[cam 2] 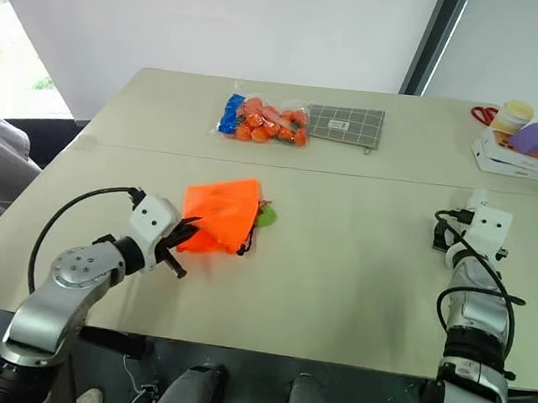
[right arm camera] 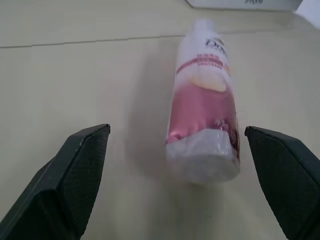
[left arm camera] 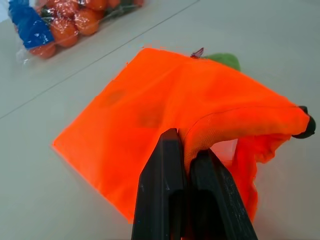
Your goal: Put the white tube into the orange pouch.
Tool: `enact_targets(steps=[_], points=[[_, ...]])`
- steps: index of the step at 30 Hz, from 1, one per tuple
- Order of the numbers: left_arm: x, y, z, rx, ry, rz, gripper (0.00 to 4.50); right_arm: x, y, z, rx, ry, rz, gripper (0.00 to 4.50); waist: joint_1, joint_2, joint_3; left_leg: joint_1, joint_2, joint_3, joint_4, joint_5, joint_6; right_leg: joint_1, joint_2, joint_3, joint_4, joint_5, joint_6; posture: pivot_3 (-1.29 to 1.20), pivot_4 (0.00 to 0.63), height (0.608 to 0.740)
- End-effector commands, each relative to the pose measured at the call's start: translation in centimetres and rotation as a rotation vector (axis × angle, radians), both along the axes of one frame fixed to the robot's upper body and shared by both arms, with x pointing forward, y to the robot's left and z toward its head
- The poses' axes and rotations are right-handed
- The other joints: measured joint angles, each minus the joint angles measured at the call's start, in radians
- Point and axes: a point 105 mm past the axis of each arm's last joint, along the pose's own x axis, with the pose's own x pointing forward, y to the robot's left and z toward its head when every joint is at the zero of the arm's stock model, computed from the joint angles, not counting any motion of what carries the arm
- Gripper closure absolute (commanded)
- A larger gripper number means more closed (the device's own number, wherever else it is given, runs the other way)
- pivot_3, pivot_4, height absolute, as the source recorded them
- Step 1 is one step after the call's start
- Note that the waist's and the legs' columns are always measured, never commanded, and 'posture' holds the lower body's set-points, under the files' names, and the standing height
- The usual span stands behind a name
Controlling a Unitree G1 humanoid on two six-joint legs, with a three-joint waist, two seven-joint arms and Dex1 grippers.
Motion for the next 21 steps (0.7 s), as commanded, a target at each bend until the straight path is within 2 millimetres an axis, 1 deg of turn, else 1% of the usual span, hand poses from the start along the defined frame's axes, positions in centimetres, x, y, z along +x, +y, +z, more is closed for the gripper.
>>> enact_targets(steps=[1, 5, 7, 9, 12, 21], points=[[0.2, -0.56, 1.25, -0.008, -0.059, -0.011, 4.48, 0.29, -1.49, 1.91, -0.001, -0.074, -0.03, 0.0, 0.0, 0.0, 0.0, 0.0, 0.0, 0.0, 0.0, 0.0, 0.0, 0.0, 0.0, 0.0, 0.0, 0.0, 0.0, 0.0, 0.15, 0.724], [0.31, -0.68, 1.28, -0.011, -0.062, -0.01, 4.48, 0.54, -1.67, 1.8, 0.01, -0.081, -0.02, 0.0, -0.003, 0.0, 0.0, 0.0, 0.0, 0.0, 0.0, 0.0, 0.0, 0.0, 0.0, 0.0, 0.0, 0.0, 0.0, 0.0, 0.15, 0.724], [0.27, -0.7, 1.19, -0.01, -0.06, -0.011, 4.5, 0.65, -1.65, 1.75, 0.011, -0.083, -0.009, 0.53, -0.004, 0.0, 0.0, 0.0, 0.0, 0.0, 0.0, 0.0, 0.0, 0.0, 0.0, 0.0, 0.0, 0.0, 0.0, 0.0, 0.15, 0.724], [0.27, -0.69, 1.15, -0.009, -0.059, -0.01, 4.5, 0.66, -1.64, 1.64, 0.011, -0.08, -0.006, 1.21, -0.004, 0.0, 0.0, 0.0, 0.0, 0.001, 0.0, 0.0, 0.0, 0.0, 0.0, 0.0, -0.001, 0.0, 0.0, 0.0, 0.15, 0.724], [0.36, -0.7, 1.2, -0.01, -0.062, -0.008, 4.5, 0.59, -1.64, 1.45, 0.001, -0.07, -0.006, 2.55, -0.003, 0.0, 0.0, 0.001, 0.0, 0.001, 0.0, 0.0, 0.0, 0.001, 0.0, 0.0, -0.001, 0.0, 0.0, 0.0, 0.15, 0.724], [0.74, -0.91, 1.22, -0.014, -0.068, -0.014, 4.5, 0.4, -1.46, 1.91, -0.049, -0.085, 0.015, 2.55, -0.003, 0.0, 0.0, 0.001, 0.0, 0.001, 0.0, 0.0, 0.0, 0.001, 0.0, 0.0, -0.001, 0.0, 0.0, 0.0, 0.15, 0.724]])
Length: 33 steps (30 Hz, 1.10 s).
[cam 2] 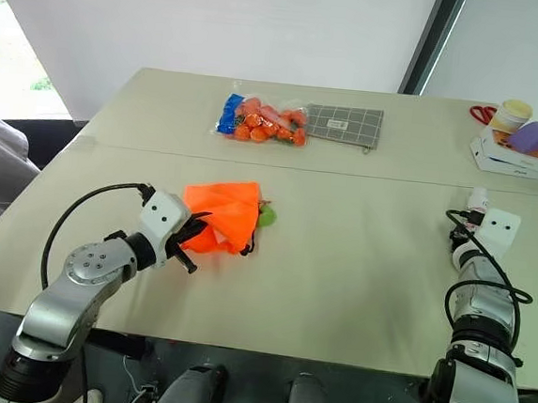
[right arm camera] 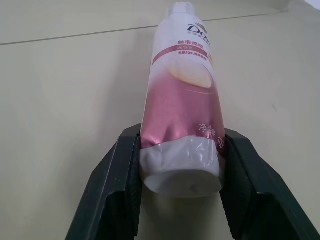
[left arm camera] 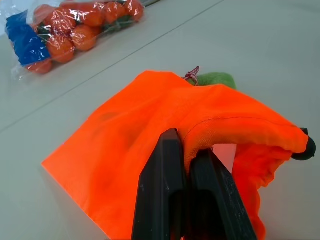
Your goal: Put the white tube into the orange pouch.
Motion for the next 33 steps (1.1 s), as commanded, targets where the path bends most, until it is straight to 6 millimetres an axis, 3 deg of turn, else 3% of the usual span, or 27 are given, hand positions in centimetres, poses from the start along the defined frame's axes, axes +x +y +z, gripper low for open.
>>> enact_targets(steps=[1, 7, 9, 12, 16, 22, 27, 33], points=[[0.2, -0.7, 1.1, -0.011, -0.051, -0.025, 4.5, 0.2, -0.4, 2.6, -0.067, -0.077, 0.012, 2.55, 0.0, 0.0, 0.0, 0.0, 0.0, 0.0, 0.0, 0.0, 0.0, 0.0, 0.0, 0.0, 0.0, 0.0, 0.0, 0.0, 0.15, 0.724], [0.7, -0.6, 0.9, -0.034, -0.049, -0.007, 4.5, 0.4, 0.8, 3.8, -0.143, -0.111, 0.075, 3.35, -0.001, 0.0, 0.0, 0.0, 0.0, 0.0, 0.0, 0.0, 0.0, 0.0, 0.0, 0.0, 0.0, 0.0, 0.0, 0.0, 0.15, 0.724], [1.0, -0.5, 0.8, -0.059, -0.046, 0.004, 4.5, 0.4, 2.1, 4.6, -0.179, -0.133, 0.143, 3.35, 0.001, 0.001, 0.0, 0.0, 0.0, 0.0, 0.0, 0.0, 0.0, 0.0, 0.0, 0.0, 0.0, 0.0, 0.0, 0.0, 0.15, 0.724], [1.2, -0.7, 1.3, -0.127, -0.048, 0.002, 4.5, 0.0, 6.6, 6.4, -0.233, -0.201, 0.408, 3.35, 0.002, 0.001, 0.0, 0.0, 0.0, 0.0, 0.0, 0.0, 0.0, 0.0, 0.0, 0.0, 0.0, 0.0, 0.001, 0.0, 0.15, 0.724], [1.1, -0.8, 1.5, -0.187, -0.025, -0.018, 4.5, -4.5, 15.5, 6.3, -0.164, -0.156, 0.948, 3.35, 0.003, 0.001, 0.0, 0.0, 0.0, -0.001, -0.001, 0.0, 0.0, 0.0, 0.0, 0.0, 0.0, 0.0, 0.005, 0.0, 0.15, 0.724], [0.9, -1.2, 1.6, -0.268, 0.039, -0.067, 4.5, -12.7, 22.3, 4.6, 0.111, 0.052, 1.42, 3.35, 0.012, -0.001, 0.001, -0.001, -0.001, -0.002, 0.001, -0.001, 0.0, 0.002, -0.001, -0.001, -0.002, -0.004, 0.005, 0.0, 0.15, 0.724], [0.8, -1.6, 2.0, -0.287, 0.056, -0.11, 4.5, -15.5, 25.2, 3.6, 0.15, 0.168, 1.56, 3.35, 0.006, -0.006, 0.004, -0.001, 0.0, -0.002, 0.001, -0.001, 0.0, 0.001, -0.001, -0.001, -0.003, -0.003, 0.005, 0.0, 0.15, 0.724], [0.5, -2.4, 2.9, -0.325, 0.058, -0.171, 4.5, -13.7, 27.7, 2.8, 0.109, 0.144, 1.532, 3.35, 0.009, -0.008, 0.005, -0.004, 0.0, -0.002, 0.001, -0.001, 0.0, -0.003, -0.002, -0.002, -0.003, -0.002, 0.002, 0.0, 0.15, 0.724]])
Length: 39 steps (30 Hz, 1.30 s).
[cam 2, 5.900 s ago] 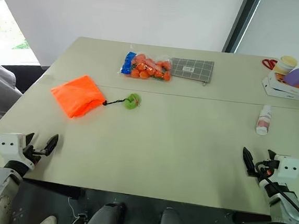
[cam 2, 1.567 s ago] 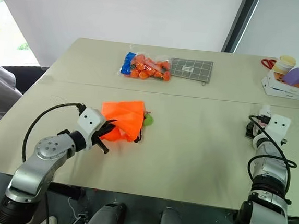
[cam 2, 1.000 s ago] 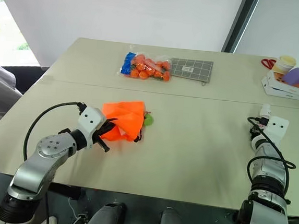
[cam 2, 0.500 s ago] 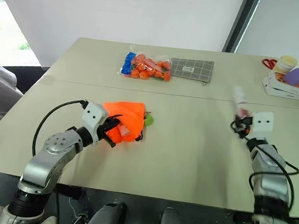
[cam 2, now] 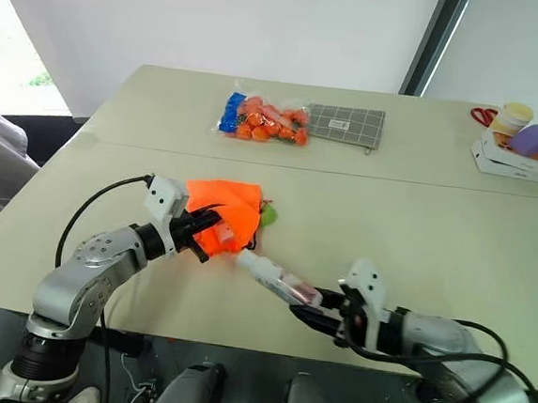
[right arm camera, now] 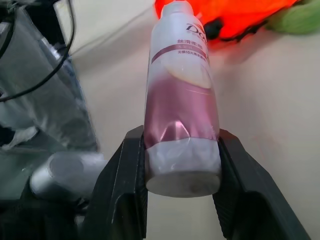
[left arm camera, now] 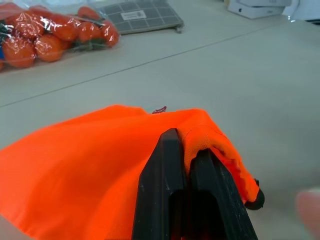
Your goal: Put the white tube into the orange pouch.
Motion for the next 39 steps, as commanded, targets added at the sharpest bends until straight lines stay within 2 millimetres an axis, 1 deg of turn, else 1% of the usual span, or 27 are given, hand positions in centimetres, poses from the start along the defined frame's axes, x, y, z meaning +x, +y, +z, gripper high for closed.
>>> enact_targets(steps=[1, 5, 8, 10, 16, 19, 26, 29, 32, 34, 36, 39], points=[[-0.5, -0.6, 1.6, -0.035, -0.041, -0.047, 4.5, 0.8, 1.0, 0.3, -0.024, -0.058, -0.008, 3.35, 0.002, 0.0, 0.0, 0.0, 0.0, 0.0, 0.0, 0.0, 0.0, 0.0, 0.0, 0.0, 0.0, 0.002, -0.003, 0.0, 0.15, 0.724], [-0.9, -1.3, 2.0, -0.055, -0.034, -0.086, 4.5, 1.5, 1.7, 0.1, -0.018, -0.068, -0.019, 3.35, 0.015, 0.0, 0.0, -0.001, 0.0, 0.0, -0.001, 0.0, 0.0, -0.001, 0.0, -0.001, -0.001, 0.001, -0.001, 0.0, 0.15, 0.724], [-1.5, -1.9, 1.8, -0.045, -0.022, -0.121, 4.5, 1.5, 2.1, 0.1, 0.0, -0.071, -0.012, 3.35, 0.021, 0.0, 0.0, -0.001, 0.0, 0.0, -0.002, 0.0, 0.0, -0.001, 0.0, -0.001, -0.001, 0.001, -0.001, 0.0, 0.15, 0.724], [-2.0, -2.4, 1.6, -0.039, -0.011, -0.148, 4.5, 1.9, 2.3, 0.3, 0.014, -0.087, -0.022, 3.35, 0.022, -0.001, 0.0, -0.001, 0.0, 0.0, -0.002, 0.0, 0.0, -0.001, 0.0, -0.001, -0.001, 0.001, -0.001, 0.0, 0.15, 0.724], [-2.9, -2.9, 1.2, -0.041, 0.021, -0.198, 4.5, 4.0, 3.1, 0.1, 0.016, -0.107, -0.111, 3.35, 0.02, -0.001, 0.0, 0.0, 0.0, 0.0, -0.001, 0.0, 0.0, -0.001, 0.001, 0.0, 0.0, 0.001, -0.002, 0.0, 0.15, 0.724], [-3.1, -2.9, 1.1, -0.036, 0.026, -0.201, 4.5, 4.9, 3.8, 0.1, 0.019, -0.112, -0.14, 3.35, 0.02, 0.0, 0.0, 0.0, 0.0, 0.0, -0.002, 0.0, 0.0, -0.001, 0.001, 0.0, 0.0, 0.002, -0.002, 0.0, 0.15, 0.724], [-3.1, -3.0, 1.1, -0.045, 0.033, -0.208, 4.5, 8.1, 6.3, 0.6, 0.02, -0.096, -0.237, 3.35, 0.018, 0.0, 0.0, -0.001, 0.0, -0.001, -0.002, 0.0, 0.0, -0.002, 0.001, 0.0, 0.0, 0.002, -0.002, 0.0, 0.15, 0.724], [-3.2, -3.0, 1.0, -0.045, 0.037, -0.214, 4.5, 8.6, 7.9, 1.0, 0.015, -0.121, -0.211, 3.35, 0.018, 0.0, 0.0, -0.001, 0.0, -0.001, -0.002, 0.0, 0.0, -0.002, 0.001, 0.0, 0.0, 0.002, -0.002, 0.0, 0.15, 0.724], [-3.2, -2.9, 0.9, -0.044, 0.041, -0.211, 4.5, 9.1, 9.1, 1.4, 0.019, -0.134, -0.197, 3.35, 0.016, 0.0, 0.0, -0.001, 0.0, -0.001, -0.002, 0.0, 0.0, -0.002, 0.001, 0.0, 0.0, 0.002, -0.002, 0.0, 0.15, 0.724], [-3.4, -2.7, 0.6, -0.039, 0.051, -0.212, 4.5, 10.0, 10.2, 1.7, 0.002, -0.142, -0.217, 3.35, 0.011, 0.0, 0.0, -0.001, 0.0, -0.001, -0.003, 0.0, 0.0, -0.003, 0.001, 0.0, 0.001, 0.002, -0.002, 0.0, 0.15, 0.724], [-3.6, -2.7, 0.4, -0.041, 0.058, -0.214, 4.5, 10.8, 10.9, 1.8, -0.018, -0.145, -0.24, 3.35, -0.002, 0.001, 0.0, -0.001, 0.0, -0.001, -0.003, 0.0, 0.0, -0.003, 0.002, 0.0, 0.002, 0.002, -0.002, 0.0, 0.15, 0.724], [-3.7, -2.5, 0.5, -0.052, 0.064, -0.215, 4.5, 11.3, 11.4, 2.0, -0.031, -0.167, -0.247, 3.35, -0.004, 0.001, 0.0, 0.0, 0.0, -0.001, -0.003, 0.0, 0.0, -0.004, 0.002, 0.0, 0.003, 0.002, -0.002, 0.0, 0.15, 0.724]])
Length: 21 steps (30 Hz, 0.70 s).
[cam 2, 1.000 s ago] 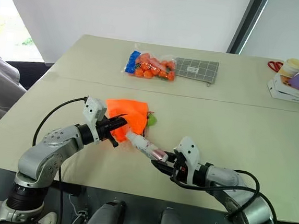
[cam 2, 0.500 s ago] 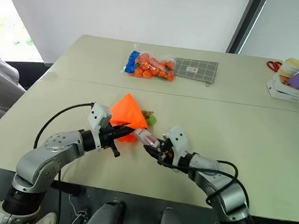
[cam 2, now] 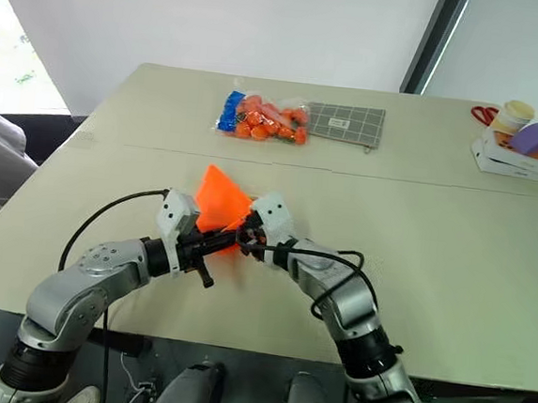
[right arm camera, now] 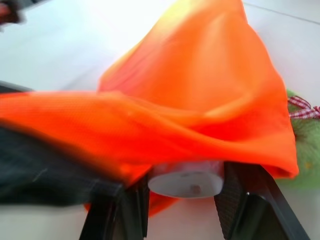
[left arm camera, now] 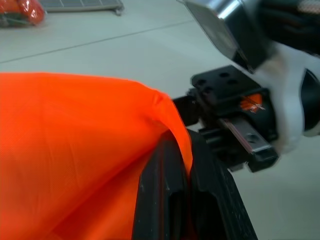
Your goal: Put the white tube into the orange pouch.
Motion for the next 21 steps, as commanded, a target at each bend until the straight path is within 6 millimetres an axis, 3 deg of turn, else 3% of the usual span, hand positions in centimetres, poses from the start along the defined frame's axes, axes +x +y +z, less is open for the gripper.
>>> enact_targets(steps=[1, 8, 12, 15, 16, 21], points=[[-0.8, -0.4, 1.0, -0.026, -0.035, -0.039, 4.5, 0.5, 0.8, 1.7, 0.006, -0.074, -0.001, 3.35, -0.001, 0.0, 0.0, 0.0, 0.0, 0.0, 0.0, 0.0, 0.0, 0.0, 0.0, 0.0, 0.0, 0.0, 0.0, 0.0, 0.15, 0.724], [-0.6, 0.7, 0.4, -0.009, -0.022, -0.01, 4.5, 0.4, 1.2, 2.1, 0.01, -0.078, 0.023, 3.35, -0.003, 0.0, 0.0, 0.0, 0.0, 0.0, 0.0, 0.0, 0.0, 0.0, 0.0, 0.0, 0.0, 0.0, 0.0, 0.0, 0.15, 0.724], [-0.3, 1.3, 0.4, -0.002, -0.025, 0.006, 4.5, -0.2, 1.0, 2.5, 0.021, -0.082, 0.061, 1.46, -0.002, 0.0, 0.0, 0.0, 0.0, 0.0, 0.0, 0.0, 0.0, 0.0, 0.0, 0.0, 0.0, 0.0, 0.0, 0.0, 0.15, 0.724], [-0.2, 2.5, 0.3, 0.012, -0.021, 0.029, 4.5, -1.4, -1.1, 3.4, 0.009, -0.122, 0.095, 0.19, 0.003, 0.001, 0.0, 0.0, 0.0, 0.0, 0.0, 0.0, 0.0, -0.001, 0.0, 0.0, 0.0, 0.0, 0.0, 0.0, 0.15, 0.724], [-0.2, 3.0, 0.1, 0.02, -0.016, 0.038, 4.5, -2.0, -1.8, 3.4, -0.009, -0.13, 0.122, 0.02, 0.003, 0.001, 0.0, 0.0, 0.0, 0.0, 0.0, 0.0, 0.0, -0.001, 0.0, 0.0, -0.001, 0.0, 0.0, 0.0, 0.15, 0.724], [-0.2, 5.6, -0.6, 0.068, 0.0, 0.08, 4.5, -5.4, -5.0, 3.6, -0.058, -0.12, 0.273, 0.02, -0.003, 0.001, 0.0, -0.001, 0.0, 0.0, -0.001, 0.0, 0.0, 0.0, -0.001, 0.0, -0.002, -0.001, 0.0, 0.0, 0.15, 0.724]])
